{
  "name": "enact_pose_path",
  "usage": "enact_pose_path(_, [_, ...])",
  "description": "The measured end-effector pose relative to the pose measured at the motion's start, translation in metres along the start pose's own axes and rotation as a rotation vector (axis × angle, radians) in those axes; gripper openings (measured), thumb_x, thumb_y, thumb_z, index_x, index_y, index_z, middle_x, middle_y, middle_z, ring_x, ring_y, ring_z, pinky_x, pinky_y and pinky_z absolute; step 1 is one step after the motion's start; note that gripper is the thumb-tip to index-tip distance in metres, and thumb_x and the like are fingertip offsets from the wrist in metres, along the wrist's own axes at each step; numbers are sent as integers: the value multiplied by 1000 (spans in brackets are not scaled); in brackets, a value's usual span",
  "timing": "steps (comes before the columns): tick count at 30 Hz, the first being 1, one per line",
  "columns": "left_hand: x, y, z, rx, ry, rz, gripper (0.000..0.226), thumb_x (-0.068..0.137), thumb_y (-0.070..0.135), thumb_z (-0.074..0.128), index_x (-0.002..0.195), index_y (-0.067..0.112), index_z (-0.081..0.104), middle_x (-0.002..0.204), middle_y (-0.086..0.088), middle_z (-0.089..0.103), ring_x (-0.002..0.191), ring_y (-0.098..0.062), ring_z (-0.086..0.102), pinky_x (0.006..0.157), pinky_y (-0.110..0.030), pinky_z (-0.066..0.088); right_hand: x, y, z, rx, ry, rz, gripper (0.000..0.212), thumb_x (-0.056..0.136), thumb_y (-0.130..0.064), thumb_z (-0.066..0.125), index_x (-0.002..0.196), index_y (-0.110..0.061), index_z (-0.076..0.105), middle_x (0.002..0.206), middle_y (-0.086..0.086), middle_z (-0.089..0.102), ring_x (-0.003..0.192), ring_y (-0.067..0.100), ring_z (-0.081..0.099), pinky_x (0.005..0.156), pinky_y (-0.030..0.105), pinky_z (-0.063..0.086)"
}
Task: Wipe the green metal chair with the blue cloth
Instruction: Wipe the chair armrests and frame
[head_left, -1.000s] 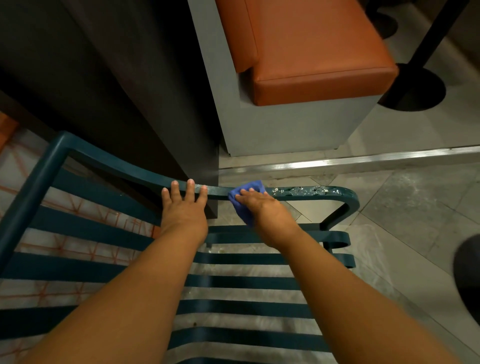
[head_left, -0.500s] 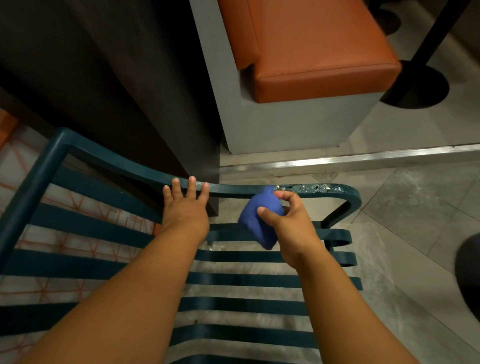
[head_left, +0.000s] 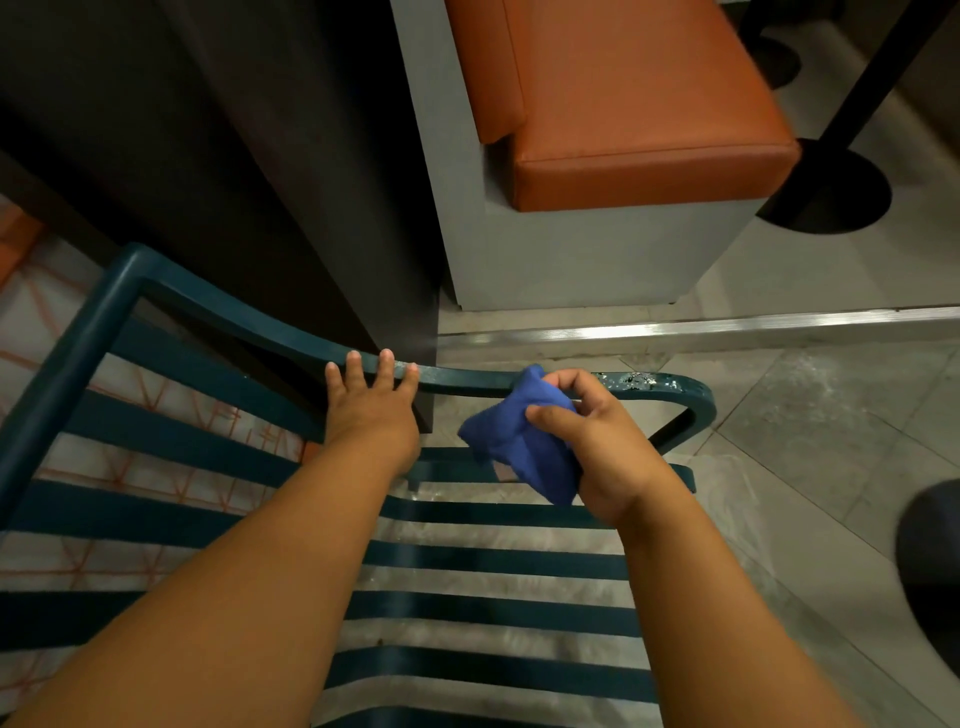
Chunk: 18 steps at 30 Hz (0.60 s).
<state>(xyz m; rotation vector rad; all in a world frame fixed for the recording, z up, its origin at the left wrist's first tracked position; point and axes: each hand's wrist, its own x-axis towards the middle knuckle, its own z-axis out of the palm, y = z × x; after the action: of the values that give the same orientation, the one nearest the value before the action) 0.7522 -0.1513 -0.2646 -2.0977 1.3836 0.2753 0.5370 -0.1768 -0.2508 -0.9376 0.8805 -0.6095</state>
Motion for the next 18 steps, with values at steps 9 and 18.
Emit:
enact_pose_path(9, [-44,13,-25,-1765,-437,-33,64,94,63,26,119,16,62,102,-11,67,85,-28,63,72,-37,52,0,-12,-6,379,-278,-97,30,69,4,54,94,-12,50,91,14,60,79,26,62,59,33,55])
enact_pose_path(18, [-49,3,-38,-2103,-221,228,37,88,14,60,124,8,58,109,-8,66,97,-18,63,79,-31,51,-15,18,-8,-6,77,13,27,87,-4,61,110,-14,52,109,13,66,102,37,62,85,53,50])
